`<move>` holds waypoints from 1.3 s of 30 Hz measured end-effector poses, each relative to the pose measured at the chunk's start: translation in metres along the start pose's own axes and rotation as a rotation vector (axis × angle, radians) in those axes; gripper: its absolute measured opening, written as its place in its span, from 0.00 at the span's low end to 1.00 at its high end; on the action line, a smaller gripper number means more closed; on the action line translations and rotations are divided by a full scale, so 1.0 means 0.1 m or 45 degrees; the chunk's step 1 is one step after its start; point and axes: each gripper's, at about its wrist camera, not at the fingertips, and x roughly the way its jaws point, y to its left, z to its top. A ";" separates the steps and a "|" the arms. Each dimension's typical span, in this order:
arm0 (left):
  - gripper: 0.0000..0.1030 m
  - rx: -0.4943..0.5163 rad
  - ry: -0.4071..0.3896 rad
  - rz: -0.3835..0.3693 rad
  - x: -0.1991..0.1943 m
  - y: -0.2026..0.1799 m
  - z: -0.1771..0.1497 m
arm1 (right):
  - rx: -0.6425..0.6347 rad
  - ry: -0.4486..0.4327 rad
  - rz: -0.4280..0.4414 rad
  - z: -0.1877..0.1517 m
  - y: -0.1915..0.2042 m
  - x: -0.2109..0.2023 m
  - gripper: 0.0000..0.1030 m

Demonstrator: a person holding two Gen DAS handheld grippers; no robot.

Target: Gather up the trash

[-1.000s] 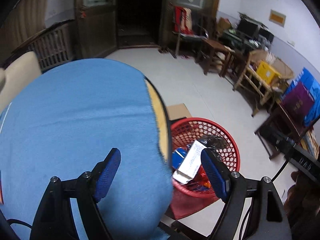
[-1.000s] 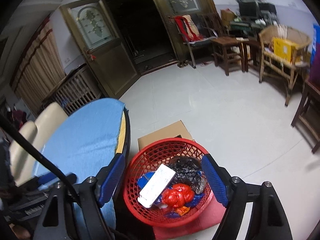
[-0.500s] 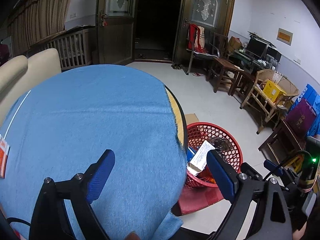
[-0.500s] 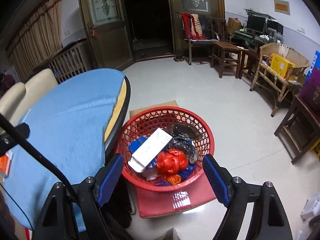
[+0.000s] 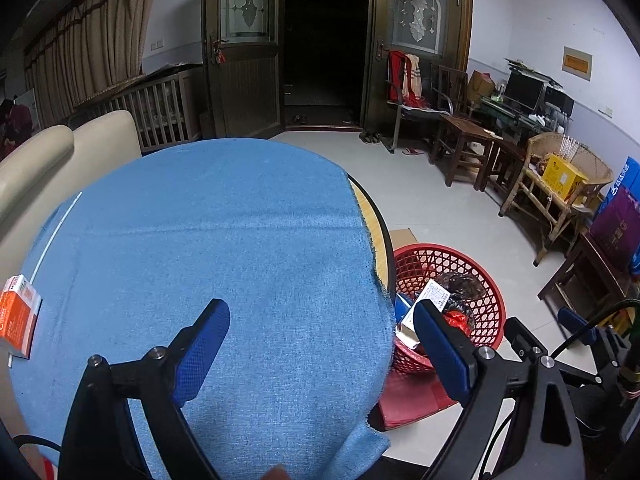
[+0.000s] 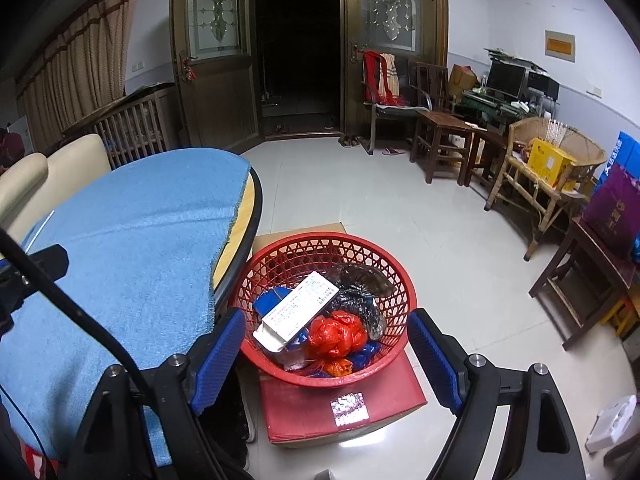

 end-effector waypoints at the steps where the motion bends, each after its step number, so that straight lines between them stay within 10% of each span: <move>1: 0.90 -0.001 -0.004 -0.002 0.00 0.00 -0.01 | -0.010 -0.004 -0.002 0.00 0.01 -0.01 0.84; 39: 0.90 0.067 0.042 -0.023 0.13 -0.10 -0.02 | -0.016 0.026 -0.016 0.04 -0.06 0.13 0.92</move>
